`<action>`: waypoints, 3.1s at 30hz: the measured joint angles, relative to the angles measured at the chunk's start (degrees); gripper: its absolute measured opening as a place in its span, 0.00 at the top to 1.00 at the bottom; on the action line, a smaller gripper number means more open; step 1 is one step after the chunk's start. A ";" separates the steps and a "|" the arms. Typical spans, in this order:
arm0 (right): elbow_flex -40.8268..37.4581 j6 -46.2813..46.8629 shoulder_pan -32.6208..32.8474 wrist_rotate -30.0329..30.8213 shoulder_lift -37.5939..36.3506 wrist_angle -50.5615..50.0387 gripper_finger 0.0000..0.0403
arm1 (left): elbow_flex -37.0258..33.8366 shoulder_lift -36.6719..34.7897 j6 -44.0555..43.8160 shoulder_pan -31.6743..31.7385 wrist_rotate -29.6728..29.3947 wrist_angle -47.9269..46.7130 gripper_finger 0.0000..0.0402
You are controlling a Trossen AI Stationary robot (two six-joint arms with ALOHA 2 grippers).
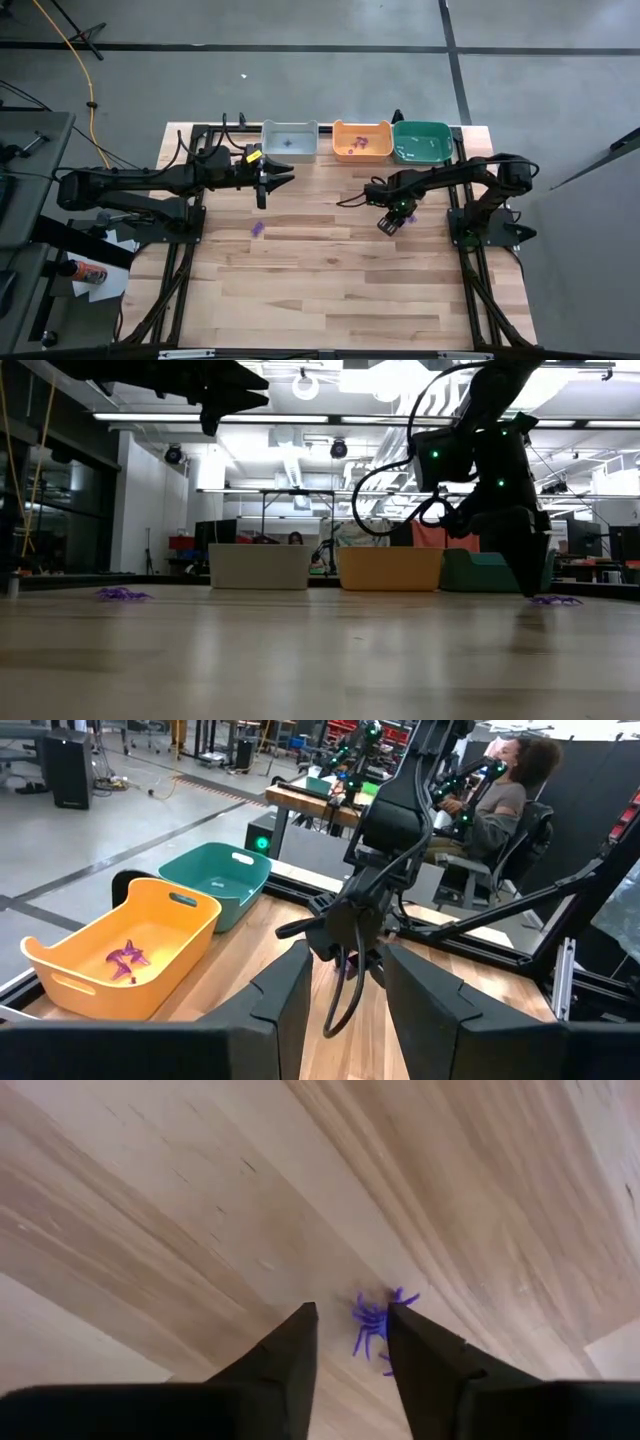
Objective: Sort Halloween decoration
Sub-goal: Put the purple spider toy into the gray bin
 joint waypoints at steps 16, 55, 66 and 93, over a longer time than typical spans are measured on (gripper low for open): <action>-0.72 -3.19 1.03 -0.50 -1.43 1.98 1.00 | 0.00 0.00 0.07 0.00 -0.73 0.02 0.71; 19.98 -33.88 -3.44 -9.35 -6.60 54.87 1.00 | 0.04 0.00 -1.40 0.00 -0.83 6.14 0.71; 38.02 -25.85 -15.09 -6.52 16.48 51.48 1.00 | 0.04 -0.06 -7.37 -0.02 -0.66 10.59 0.71; 60.78 -13.78 -19.04 -4.04 35.74 28.94 0.74 | 0.07 -0.07 -4.98 -0.02 -0.79 19.89 0.71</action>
